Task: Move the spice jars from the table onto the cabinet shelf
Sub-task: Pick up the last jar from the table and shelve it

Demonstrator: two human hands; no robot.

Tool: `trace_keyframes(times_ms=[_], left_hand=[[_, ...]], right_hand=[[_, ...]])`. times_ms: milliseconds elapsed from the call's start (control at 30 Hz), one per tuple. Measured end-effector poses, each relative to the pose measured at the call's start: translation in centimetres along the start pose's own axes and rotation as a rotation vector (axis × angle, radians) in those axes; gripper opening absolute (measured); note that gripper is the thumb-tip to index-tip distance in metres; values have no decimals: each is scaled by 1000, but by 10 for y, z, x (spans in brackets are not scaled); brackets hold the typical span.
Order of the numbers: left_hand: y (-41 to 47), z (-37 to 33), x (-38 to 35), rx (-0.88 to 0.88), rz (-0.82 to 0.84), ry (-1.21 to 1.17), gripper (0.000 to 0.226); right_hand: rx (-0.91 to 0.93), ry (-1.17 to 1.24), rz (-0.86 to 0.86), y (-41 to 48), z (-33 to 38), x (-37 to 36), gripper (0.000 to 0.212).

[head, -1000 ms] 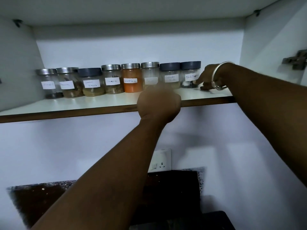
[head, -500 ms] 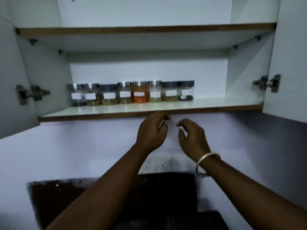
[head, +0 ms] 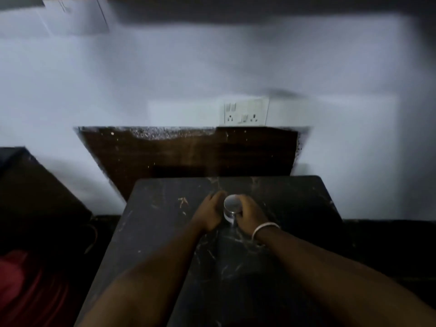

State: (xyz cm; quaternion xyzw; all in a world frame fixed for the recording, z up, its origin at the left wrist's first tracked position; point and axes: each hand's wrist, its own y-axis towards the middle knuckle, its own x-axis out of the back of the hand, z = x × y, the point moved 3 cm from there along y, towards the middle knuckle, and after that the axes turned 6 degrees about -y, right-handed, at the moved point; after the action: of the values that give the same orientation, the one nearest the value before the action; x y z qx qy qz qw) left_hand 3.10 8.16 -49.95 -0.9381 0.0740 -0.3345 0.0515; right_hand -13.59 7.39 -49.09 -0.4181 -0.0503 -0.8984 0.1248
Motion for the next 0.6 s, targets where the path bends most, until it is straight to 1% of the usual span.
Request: trace_keyframes(times_ms=[67, 100, 167, 267, 400, 500, 600], left_hand=[[4, 17, -13, 32, 85, 50, 101], [7, 20, -17, 35, 118, 59, 107], [11, 22, -25, 52, 147, 58, 112], [23, 21, -31, 68, 134, 20, 113], [42, 26, -35, 87, 69, -116, 111], [50, 30, -37, 114, 74, -204, 109], [55, 35, -37, 138, 88, -196, 92]], right_hand=[[-75, -73, 163, 8, -14, -18, 65], [-114, -121, 222, 12, -19, -26, 74], [-172, -164, 272, 18, -29, -37, 85], [-223, -99, 267, 30, -35, -47, 95], [-338, 60, 198, 49, -43, -54, 115], [-371, 101, 191, 61, -48, -56, 117], [-363, 32, 205, 62, -55, -56, 112]])
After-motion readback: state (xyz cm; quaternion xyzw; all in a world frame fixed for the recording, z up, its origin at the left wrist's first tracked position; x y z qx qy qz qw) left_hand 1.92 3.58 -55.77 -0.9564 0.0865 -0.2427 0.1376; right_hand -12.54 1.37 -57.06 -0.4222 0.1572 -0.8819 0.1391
